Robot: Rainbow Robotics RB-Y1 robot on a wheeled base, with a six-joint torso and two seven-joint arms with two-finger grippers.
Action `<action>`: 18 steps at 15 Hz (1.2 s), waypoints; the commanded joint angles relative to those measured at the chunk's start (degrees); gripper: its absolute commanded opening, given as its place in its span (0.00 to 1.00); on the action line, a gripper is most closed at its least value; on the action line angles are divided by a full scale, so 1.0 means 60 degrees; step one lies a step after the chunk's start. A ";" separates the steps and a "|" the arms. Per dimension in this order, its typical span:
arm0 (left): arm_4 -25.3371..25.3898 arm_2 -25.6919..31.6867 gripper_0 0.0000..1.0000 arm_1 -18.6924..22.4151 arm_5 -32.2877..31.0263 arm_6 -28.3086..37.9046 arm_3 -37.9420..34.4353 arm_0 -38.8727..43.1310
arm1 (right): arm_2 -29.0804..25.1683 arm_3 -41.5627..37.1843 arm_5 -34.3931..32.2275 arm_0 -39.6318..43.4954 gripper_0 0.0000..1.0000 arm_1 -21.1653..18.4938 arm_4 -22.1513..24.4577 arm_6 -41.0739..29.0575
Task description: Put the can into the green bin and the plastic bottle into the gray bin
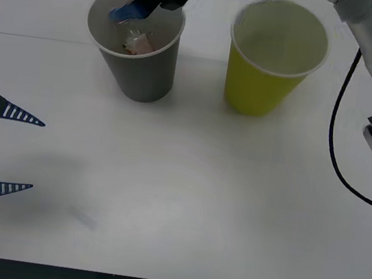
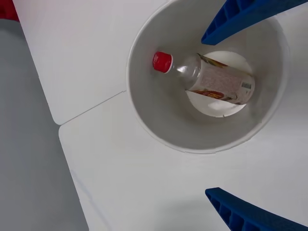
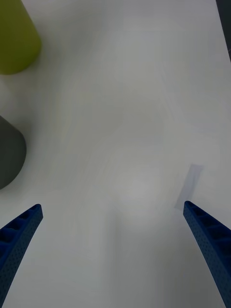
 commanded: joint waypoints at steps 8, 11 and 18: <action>0.0000 0.0000 1.00 0.0000 0.0000 0.0000 0.0000 0.0000 | -0.1712 -0.5912 -0.0661 0.4132 1.00 -0.2896 -0.1305 0.0183; 0.0000 0.0000 1.00 0.0000 0.0000 0.0000 0.0000 0.0000 | -0.2474 -0.7377 -0.0661 0.5626 1.00 -0.3716 -0.1671 0.0462; 0.0000 0.0000 1.00 0.0000 0.0000 0.0000 0.0000 0.0000 | -0.4656 -0.9178 -0.0749 0.8981 1.00 -0.4961 -0.3136 0.2088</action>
